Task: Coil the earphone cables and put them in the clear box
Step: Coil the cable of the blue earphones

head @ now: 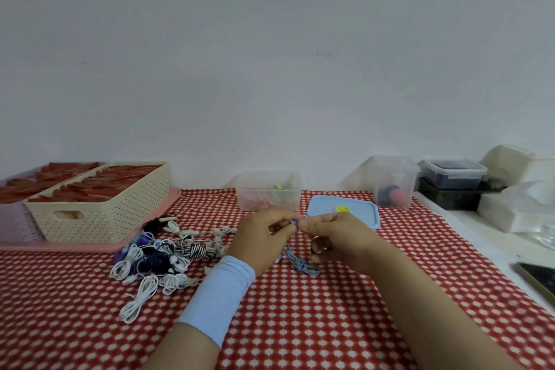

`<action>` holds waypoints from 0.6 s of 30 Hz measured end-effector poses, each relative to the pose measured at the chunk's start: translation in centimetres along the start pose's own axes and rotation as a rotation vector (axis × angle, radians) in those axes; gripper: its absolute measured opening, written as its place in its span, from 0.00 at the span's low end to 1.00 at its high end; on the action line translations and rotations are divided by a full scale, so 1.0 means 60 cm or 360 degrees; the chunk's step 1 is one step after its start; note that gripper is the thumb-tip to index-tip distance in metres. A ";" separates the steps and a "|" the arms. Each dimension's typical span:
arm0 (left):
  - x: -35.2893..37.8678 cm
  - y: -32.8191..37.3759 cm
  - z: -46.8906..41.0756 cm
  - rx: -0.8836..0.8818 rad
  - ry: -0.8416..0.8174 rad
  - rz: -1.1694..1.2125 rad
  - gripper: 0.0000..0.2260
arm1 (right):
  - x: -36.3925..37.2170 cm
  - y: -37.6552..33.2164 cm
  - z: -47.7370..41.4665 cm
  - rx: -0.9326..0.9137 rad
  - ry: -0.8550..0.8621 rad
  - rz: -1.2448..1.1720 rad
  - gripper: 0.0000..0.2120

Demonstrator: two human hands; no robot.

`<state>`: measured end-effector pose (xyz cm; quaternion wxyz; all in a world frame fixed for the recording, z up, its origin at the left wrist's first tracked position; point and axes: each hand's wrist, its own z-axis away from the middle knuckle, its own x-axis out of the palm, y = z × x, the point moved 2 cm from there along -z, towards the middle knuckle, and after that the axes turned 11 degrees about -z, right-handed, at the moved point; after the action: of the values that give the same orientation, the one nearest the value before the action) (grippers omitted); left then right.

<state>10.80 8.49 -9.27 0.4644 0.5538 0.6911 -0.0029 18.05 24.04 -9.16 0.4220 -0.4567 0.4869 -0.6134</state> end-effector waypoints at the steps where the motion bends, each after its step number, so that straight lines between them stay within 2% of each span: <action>1: 0.000 -0.002 0.000 -0.0027 -0.0025 0.0020 0.11 | -0.001 0.001 0.000 -0.0005 -0.0009 0.0025 0.08; 6: -0.004 -0.011 0.002 -0.0156 -0.0106 0.0127 0.08 | -0.005 -0.003 0.006 -0.0042 -0.0056 0.0170 0.07; 8: -0.006 -0.012 0.003 -0.0233 -0.0124 0.0213 0.07 | -0.007 -0.004 0.005 -0.0176 0.0019 0.0311 0.06; 12: -0.007 -0.011 0.003 -0.0342 -0.0161 0.0425 0.07 | -0.004 -0.009 0.005 -0.0588 0.0053 0.0498 0.12; 18: 0.000 -0.003 0.003 -0.0499 -0.0252 0.0564 0.04 | -0.004 -0.010 0.000 -0.0739 0.0105 0.0542 0.09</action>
<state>10.78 8.32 -9.50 0.5906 0.5855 0.5366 0.1425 18.07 24.36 -8.58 0.3871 -0.4325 0.6974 -0.4203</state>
